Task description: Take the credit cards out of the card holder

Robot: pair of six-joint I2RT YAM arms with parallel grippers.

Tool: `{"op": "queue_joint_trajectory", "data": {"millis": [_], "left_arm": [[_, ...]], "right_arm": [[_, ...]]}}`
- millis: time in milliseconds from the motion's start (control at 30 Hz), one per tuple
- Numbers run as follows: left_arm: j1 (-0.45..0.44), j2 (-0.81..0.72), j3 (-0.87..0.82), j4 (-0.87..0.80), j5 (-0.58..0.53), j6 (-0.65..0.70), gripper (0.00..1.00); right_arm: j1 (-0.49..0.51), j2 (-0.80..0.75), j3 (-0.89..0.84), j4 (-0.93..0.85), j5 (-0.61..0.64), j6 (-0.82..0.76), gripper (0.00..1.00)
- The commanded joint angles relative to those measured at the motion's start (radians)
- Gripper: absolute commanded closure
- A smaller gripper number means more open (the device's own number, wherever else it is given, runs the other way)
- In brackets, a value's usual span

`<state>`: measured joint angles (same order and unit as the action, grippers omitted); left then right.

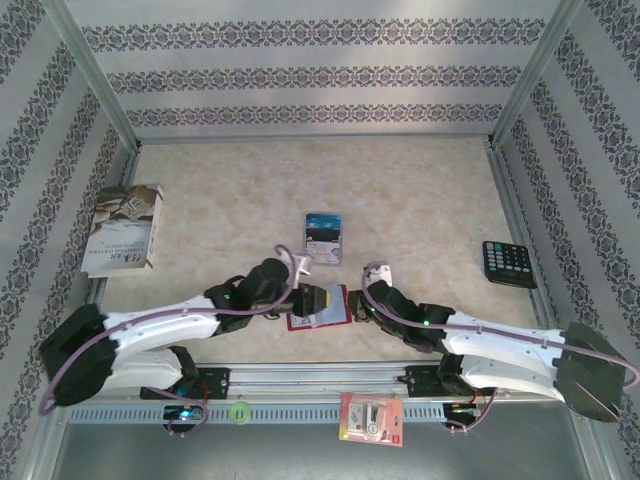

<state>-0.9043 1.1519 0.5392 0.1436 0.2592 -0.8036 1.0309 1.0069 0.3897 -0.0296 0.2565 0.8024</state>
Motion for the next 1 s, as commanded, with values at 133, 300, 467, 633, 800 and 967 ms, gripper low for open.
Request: {"op": "queue_joint_trajectory", "data": {"millis": [133,300,467,633,800,967], "left_arm": [[0.102,-0.031,-0.13,-0.123,-0.066,0.027,0.71],[0.103,0.053,-0.129,-0.082,-0.056,0.027,0.72],[0.104,0.109,-0.118,-0.067,-0.057,0.038,0.75],[0.106,0.159,-0.107,-0.049,-0.046,0.054,0.83],[0.114,0.215,-0.09,-0.029,-0.028,0.064,0.88],[0.128,0.194,-0.081,-0.037,-0.019,0.074,0.88]], "right_arm": [[-0.006,0.21,0.133,0.112,-0.245,-0.087,0.82],[-0.009,0.332,0.225,0.096,-0.318,-0.109,0.82],[-0.019,0.404,0.242,-0.04,-0.222,-0.047,0.86],[-0.023,0.376,0.119,-0.043,-0.12,0.049,0.87],[-0.019,0.415,0.102,-0.042,-0.104,0.075,0.88],[0.01,0.317,0.116,-0.046,-0.052,0.048,0.78]]}}
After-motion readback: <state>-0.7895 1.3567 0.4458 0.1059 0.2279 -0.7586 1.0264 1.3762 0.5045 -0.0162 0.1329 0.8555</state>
